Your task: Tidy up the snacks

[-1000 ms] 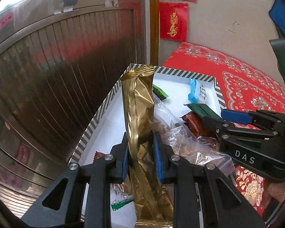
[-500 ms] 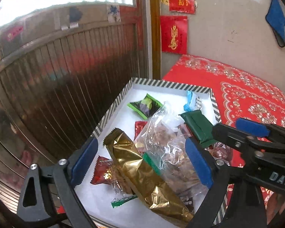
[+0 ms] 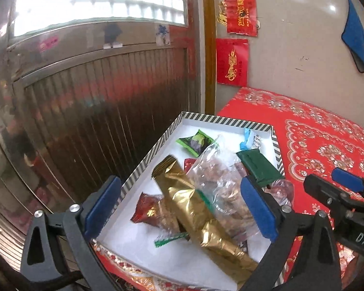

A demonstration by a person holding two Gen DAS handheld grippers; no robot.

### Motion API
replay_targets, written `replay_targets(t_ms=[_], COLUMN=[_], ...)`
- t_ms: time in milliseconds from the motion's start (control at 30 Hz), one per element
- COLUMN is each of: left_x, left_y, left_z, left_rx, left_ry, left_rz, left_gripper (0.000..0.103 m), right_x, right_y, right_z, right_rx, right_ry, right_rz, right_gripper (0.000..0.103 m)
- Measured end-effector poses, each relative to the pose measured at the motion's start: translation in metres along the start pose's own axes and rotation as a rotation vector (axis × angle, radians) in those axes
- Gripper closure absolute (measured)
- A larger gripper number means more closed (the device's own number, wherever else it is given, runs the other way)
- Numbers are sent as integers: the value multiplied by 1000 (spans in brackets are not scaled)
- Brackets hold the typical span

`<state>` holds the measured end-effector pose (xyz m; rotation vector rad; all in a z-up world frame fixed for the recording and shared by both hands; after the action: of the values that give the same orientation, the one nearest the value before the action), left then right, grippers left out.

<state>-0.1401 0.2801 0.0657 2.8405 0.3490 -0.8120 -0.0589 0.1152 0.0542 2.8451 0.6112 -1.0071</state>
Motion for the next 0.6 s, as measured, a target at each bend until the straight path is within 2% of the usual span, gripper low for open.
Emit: replay_targets(t_ms=[200,433,467,600], left_x=[-7,-13,-13,-17], left_y=[-7,-14,-13,-10], left_z=[14,24,26,29], left_rx=[7,-18,-18,11], left_ry=[-6,4,3,25], left_rz=[-20,7,-3,-25], left_gripper=[4,4,0,0], right_x=[-6,-6,-6,-7], right_y=[-7,-2,-1,1], right_z=[15,26,27,28], right_rx=[-8,7,7,6], right_ry=[33,18,18,23], right_rz=[23,26,29,28], right_gripper=[22,22,22,22])
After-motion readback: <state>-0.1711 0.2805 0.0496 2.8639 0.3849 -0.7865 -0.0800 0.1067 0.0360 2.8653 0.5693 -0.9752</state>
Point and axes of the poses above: each gripper's, at about its wrist camera, not at the fingertips, and x roughly the way its jaws point, y to its right, z to its underside, the point moved 3 cm from there along x, roughly the way its jaws point, and after that the axes turned 14 degrees about z, right-handed, at the moved point
